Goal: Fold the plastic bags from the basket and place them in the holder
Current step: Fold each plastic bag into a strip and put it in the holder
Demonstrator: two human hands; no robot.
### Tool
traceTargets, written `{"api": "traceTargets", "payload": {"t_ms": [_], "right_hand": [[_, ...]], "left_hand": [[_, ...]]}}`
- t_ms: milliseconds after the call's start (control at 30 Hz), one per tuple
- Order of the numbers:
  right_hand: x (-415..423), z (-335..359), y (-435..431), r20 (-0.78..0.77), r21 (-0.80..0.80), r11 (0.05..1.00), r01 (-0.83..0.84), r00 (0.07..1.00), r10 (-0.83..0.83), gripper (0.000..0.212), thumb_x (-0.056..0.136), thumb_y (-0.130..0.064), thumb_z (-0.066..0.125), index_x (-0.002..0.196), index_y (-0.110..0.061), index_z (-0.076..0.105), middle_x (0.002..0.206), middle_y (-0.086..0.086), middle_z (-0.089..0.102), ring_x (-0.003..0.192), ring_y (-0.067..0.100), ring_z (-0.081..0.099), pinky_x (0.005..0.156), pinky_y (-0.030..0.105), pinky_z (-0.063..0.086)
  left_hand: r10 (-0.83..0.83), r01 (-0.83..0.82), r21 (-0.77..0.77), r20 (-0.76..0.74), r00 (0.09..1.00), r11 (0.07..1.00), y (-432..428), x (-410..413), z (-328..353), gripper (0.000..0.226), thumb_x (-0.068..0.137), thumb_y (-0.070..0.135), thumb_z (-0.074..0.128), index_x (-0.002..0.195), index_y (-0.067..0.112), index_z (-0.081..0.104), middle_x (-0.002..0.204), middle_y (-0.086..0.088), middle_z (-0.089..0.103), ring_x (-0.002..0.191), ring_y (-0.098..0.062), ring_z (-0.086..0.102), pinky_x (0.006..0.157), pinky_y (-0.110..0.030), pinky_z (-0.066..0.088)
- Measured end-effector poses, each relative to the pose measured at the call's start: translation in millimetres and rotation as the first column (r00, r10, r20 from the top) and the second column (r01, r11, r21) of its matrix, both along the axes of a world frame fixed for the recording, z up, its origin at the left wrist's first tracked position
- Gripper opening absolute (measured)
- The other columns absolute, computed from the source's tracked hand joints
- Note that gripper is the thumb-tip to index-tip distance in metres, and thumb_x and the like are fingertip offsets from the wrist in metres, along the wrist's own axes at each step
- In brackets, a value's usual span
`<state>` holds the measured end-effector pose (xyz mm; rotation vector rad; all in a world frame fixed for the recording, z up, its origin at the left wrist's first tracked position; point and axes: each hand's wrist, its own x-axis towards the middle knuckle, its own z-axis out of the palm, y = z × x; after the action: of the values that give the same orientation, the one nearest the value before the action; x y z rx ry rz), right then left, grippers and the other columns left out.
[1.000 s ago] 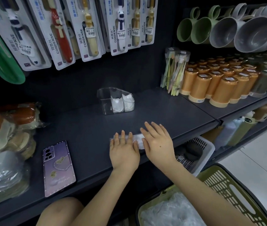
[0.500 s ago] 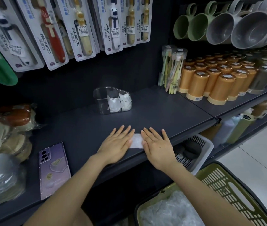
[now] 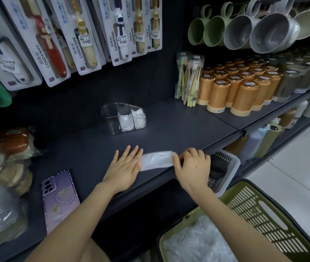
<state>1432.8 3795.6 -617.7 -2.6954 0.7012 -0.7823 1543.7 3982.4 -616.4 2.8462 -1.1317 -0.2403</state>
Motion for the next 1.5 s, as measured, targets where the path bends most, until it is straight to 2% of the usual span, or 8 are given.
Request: {"api": "traceTargets", "payload": {"t_ms": [200, 367, 500, 700, 967, 1167, 1300, 1500], "right_hand": [[9.9, 12.5, 17.6, -0.019, 0.370, 0.928, 0.041, 0.999, -0.036, 0.011, 0.084, -0.023, 0.065, 0.076, -0.020, 0.072, 0.095, 0.000, 0.064, 0.095, 0.027, 0.055, 0.081, 0.034, 0.035], [0.0, 39.5, 3.2, 0.186, 0.761, 0.607, -0.229, 0.973, 0.135, 0.015, 0.089, -0.014, 0.063, 0.075, -0.017, 0.057, 0.071, -0.004, 0.062, 0.071, 0.016, 0.061, 0.069, 0.032, 0.052], [-6.2, 74.4, -8.5, 0.162, 0.768, 0.531, -0.357, 0.911, 0.379, 0.012, 0.092, -0.005, 0.059, 0.081, -0.008, 0.054, 0.062, 0.004, 0.063, 0.064, 0.020, 0.066, 0.057, 0.029, 0.055], [1.6, 103.3, -15.3, 0.139, 0.751, 0.534, -0.387, 0.884, 0.446, 0.008, 0.092, -0.010, 0.062, 0.099, -0.007, 0.058, 0.067, 0.004, 0.066, 0.055, 0.007, 0.059, 0.054, 0.027, 0.051], [-23.3, 64.7, 23.5, 0.259, 0.950, 0.072, -0.302, 0.898, 0.356, 0.024, 0.090, -0.017, 0.064, 0.111, -0.006, 0.068, 0.103, 0.015, 0.072, 0.089, 0.027, 0.069, 0.073, 0.037, 0.054], [-17.7, 60.1, 28.0, 0.302, 0.935, 0.097, -0.340, 0.911, 0.280, 0.015, 0.089, -0.001, 0.060, 0.101, -0.006, 0.069, 0.083, 0.009, 0.071, 0.070, 0.020, 0.062, 0.052, 0.026, 0.044], [-16.5, 58.2, 27.9, 0.367, 0.918, 0.070, -0.390, 0.903, 0.223, 0.013, 0.088, 0.000, 0.061, 0.094, -0.009, 0.069, 0.086, 0.009, 0.071, 0.076, 0.024, 0.063, 0.062, 0.034, 0.047], [-14.4, 57.6, 23.6, 0.487, 0.820, 0.202, -0.536, 0.838, 0.245, 0.022, 0.090, 0.009, 0.056, 0.085, -0.008, 0.070, 0.079, -0.001, 0.069, 0.072, 0.015, 0.062, 0.056, 0.026, 0.049]], "left_hand": [[0.112, -0.139, -0.228, -0.124, 0.986, 0.964, 1.6, -9.6, 10.4, 0.056, 0.104, 0.041, 0.022, 0.154, 0.025, 0.003, 0.161, 0.009, 0.001, 0.148, -0.010, -0.006, 0.120, -0.030, -0.005], [0.151, -0.513, -0.574, -0.560, 0.814, 0.638, 2.3, -24.9, 29.2, 0.043, 0.096, 0.044, 0.052, 0.138, 0.034, 0.049, 0.149, 0.009, 0.040, 0.144, -0.016, 0.028, 0.117, -0.034, 0.023], [-0.116, -0.489, -0.621, -0.683, 0.721, 0.612, -7.5, -38.5, 44.5, 0.027, 0.079, 0.028, 0.070, 0.104, 0.017, 0.070, 0.100, 0.007, 0.072, 0.099, -0.009, 0.066, 0.088, -0.025, 0.048], [-0.231, -0.587, -0.622, -0.762, 0.605, 0.518, -12.1, -56.7, 52.1, 0.010, 0.082, -0.004, 0.065, 0.084, 0.005, 0.065, 0.078, -0.001, 0.070, 0.074, -0.012, 0.066, 0.063, -0.019, 0.049], [-0.243, -0.762, -0.574, -0.818, 0.521, 0.299, -14.6, -66.1, 57.4, 0.015, 0.088, -0.003, 0.058, 0.102, 0.000, 0.064, 0.095, -0.011, 0.074, 0.088, -0.025, 0.070, 0.074, -0.034, 0.058], [-0.278, -0.782, -0.562, -0.823, 0.495, 0.271, -13.4, -67.4, 58.2, 0.012, 0.086, -0.006, 0.058, 0.094, 0.003, 0.064, 0.085, -0.006, 0.073, 0.077, -0.018, 0.070, 0.062, -0.027, 0.055], [-0.314, -0.801, -0.535, -0.835, 0.452, 0.269, -12.7, -66.1, 59.7, 0.012, 0.085, -0.003, 0.060, 0.095, 0.003, 0.064, 0.088, -0.007, 0.072, 0.080, -0.020, 0.069, 0.065, -0.029, 0.057], [-0.394, -0.892, -0.302, -0.905, 0.157, 0.338, -4.4, -59.1, 66.9, 0.045, 0.082, 0.037, 0.054, 0.105, 0.000, 0.065, 0.099, -0.022, 0.069, 0.084, -0.032, 0.068, 0.077, -0.043, 0.053]]}}
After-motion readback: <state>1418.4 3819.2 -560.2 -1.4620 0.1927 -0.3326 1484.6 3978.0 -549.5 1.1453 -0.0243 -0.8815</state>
